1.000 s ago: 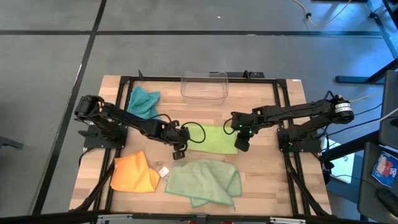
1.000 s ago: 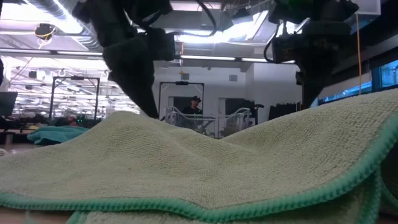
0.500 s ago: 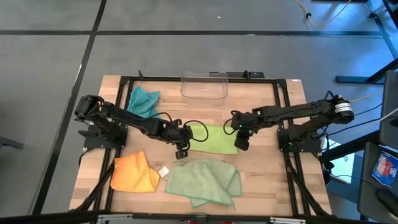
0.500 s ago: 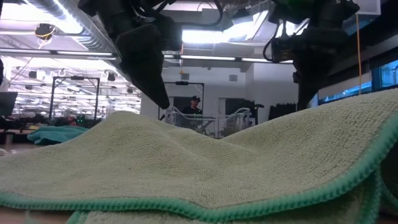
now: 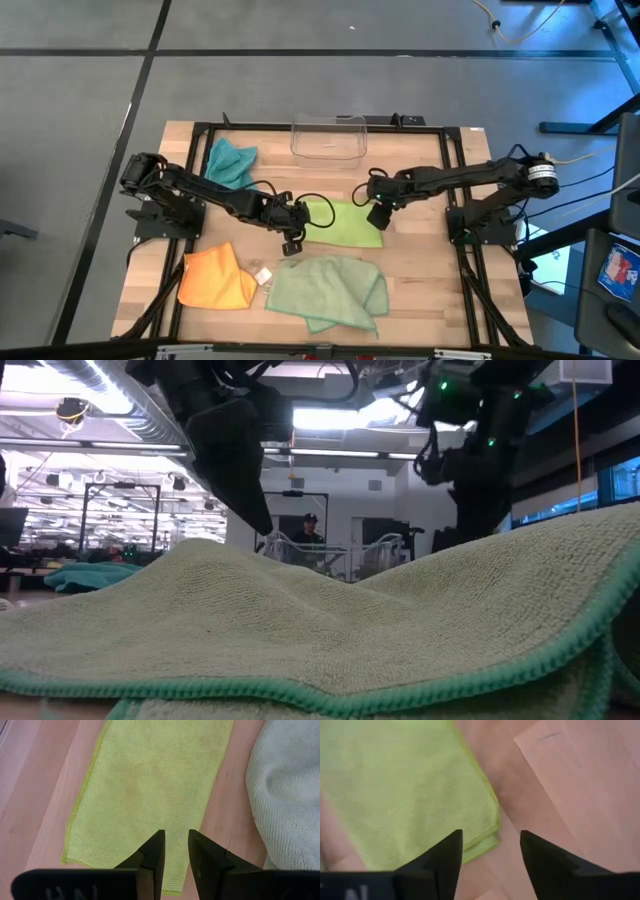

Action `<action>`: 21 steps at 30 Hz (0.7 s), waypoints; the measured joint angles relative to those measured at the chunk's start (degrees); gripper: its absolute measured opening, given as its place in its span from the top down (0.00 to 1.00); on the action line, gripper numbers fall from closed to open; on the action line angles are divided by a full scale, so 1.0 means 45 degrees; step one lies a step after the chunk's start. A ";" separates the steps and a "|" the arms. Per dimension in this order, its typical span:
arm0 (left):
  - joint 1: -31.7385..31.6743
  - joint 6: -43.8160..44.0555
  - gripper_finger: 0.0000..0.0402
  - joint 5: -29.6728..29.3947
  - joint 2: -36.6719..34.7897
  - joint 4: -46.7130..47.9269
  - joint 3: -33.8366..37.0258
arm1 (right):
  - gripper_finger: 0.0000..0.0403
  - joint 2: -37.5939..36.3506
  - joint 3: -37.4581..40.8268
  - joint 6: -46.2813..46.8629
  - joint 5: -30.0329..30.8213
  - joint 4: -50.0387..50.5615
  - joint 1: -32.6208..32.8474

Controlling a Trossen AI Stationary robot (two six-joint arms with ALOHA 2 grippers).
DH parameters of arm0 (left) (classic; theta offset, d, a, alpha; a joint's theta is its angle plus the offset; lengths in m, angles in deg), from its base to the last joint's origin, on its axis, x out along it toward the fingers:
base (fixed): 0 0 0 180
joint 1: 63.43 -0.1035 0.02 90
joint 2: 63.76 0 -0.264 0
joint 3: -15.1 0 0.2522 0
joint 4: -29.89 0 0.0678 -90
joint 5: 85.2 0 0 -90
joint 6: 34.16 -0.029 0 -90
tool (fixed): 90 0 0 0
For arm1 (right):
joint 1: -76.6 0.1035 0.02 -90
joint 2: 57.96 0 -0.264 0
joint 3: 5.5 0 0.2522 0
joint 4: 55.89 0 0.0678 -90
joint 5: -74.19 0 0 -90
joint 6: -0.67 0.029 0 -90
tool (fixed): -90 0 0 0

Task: Fold microfiber towels
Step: Fold the light green microfiber towel

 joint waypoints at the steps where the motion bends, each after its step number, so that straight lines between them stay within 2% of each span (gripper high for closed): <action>1: 0.0000 0.0000 0.81 0.0000 0.0000 -0.0003 0.0000 | 0.48 0.0177 0.0000 0.0024 -0.0004 0.0013 -0.0094; 8: 0.0000 -0.0024 0.81 -0.0005 0.0000 -0.0015 0.0000 | 0.50 0.1373 0.0000 -0.0280 -0.0425 -0.0099 -0.0752; 12: 0.0000 -0.0024 0.81 -0.0015 -0.0003 -0.0015 0.0000 | 0.52 0.2084 0.0005 -0.0716 -0.1115 -0.0909 -0.0877; 21: 0.0000 -0.0019 0.81 -0.0019 -0.0010 -0.0015 0.0000 | 0.61 0.2166 0.0005 -0.0960 -0.0811 -0.1183 -0.0882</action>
